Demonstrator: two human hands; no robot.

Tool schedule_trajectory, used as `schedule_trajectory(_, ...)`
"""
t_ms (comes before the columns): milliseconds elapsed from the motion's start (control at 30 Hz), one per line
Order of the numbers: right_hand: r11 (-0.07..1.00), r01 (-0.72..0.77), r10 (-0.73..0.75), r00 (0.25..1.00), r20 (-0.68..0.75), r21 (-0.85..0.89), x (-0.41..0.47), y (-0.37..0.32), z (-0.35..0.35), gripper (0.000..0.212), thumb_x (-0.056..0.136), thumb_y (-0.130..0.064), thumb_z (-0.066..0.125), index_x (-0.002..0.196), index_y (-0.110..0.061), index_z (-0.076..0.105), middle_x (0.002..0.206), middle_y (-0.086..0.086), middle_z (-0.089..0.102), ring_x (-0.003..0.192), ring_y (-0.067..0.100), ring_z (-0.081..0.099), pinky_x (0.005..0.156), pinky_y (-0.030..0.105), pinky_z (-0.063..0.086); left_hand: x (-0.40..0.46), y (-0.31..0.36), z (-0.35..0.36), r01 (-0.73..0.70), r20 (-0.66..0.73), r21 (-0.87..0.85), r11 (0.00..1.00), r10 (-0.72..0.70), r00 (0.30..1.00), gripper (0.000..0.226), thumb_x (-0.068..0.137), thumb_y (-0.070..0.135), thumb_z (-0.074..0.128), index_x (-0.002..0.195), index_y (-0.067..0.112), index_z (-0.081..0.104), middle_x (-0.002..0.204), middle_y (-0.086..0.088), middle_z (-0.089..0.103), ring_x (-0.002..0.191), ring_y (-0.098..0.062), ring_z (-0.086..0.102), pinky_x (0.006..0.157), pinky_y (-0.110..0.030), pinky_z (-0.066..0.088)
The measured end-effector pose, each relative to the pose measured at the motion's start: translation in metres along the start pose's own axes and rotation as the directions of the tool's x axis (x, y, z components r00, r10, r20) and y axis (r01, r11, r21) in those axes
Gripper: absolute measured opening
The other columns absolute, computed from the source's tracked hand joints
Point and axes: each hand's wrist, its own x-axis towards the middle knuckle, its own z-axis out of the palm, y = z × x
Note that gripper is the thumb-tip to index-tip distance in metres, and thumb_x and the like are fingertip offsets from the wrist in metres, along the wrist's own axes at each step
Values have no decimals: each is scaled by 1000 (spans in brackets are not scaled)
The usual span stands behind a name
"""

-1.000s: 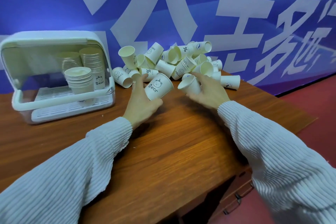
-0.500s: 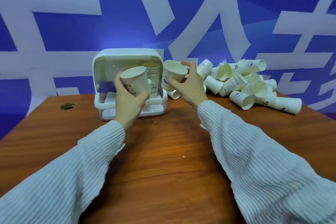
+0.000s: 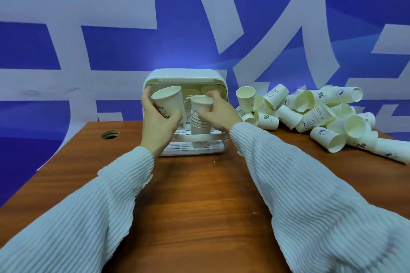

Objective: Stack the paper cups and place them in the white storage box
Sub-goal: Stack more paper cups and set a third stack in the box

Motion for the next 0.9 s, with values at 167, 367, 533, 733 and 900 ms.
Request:
schedule_trajectory(167,998,-31,29,998,48,54,1,-3,10,73,93,-68,52,149,-23,43,140,0,61,124,22,59,108,42,45,17,1,9,-77,13,105,991,77,997,90,78,21,76,150,37,25,134,0,49,112,-20,55,74,-13,48)
schedule_trajectory(367,995,-65,60,996,70,70,4,11,23,60,100,-66,44,150,-34,41,139,4,62,127,24,57,109,43,43,34,4,20,-46,-9,70,996,47,999,80,79,12,76,146,26,34,131,-1,44,108,-15,55,76,-18,52)
schedule_trajectory(533,988,-78,70,996,62,136,1,23,27,58,98,-67,44,148,-37,42,127,1,67,116,21,62,104,45,47,47,3,33,-58,123,73,996,49,991,86,81,19,76,153,35,32,137,-2,54,114,-18,59,92,-31,56)
schedule_trajectory(733,977,-97,72,988,135,191,-3,20,25,52,98,-59,30,148,-46,36,139,1,62,125,24,59,110,52,43,64,6,46,-112,218,221,969,63,974,73,80,20,79,145,26,45,136,-3,53,111,-22,57,85,-29,51)
schedule_trajectory(900,984,-81,56,986,158,161,-7,18,26,61,93,-54,28,153,-48,27,149,-3,55,133,27,52,112,54,40,62,-1,40,-176,352,383,907,33,935,85,74,27,78,150,34,41,126,-3,51,107,-24,58,92,-37,52)
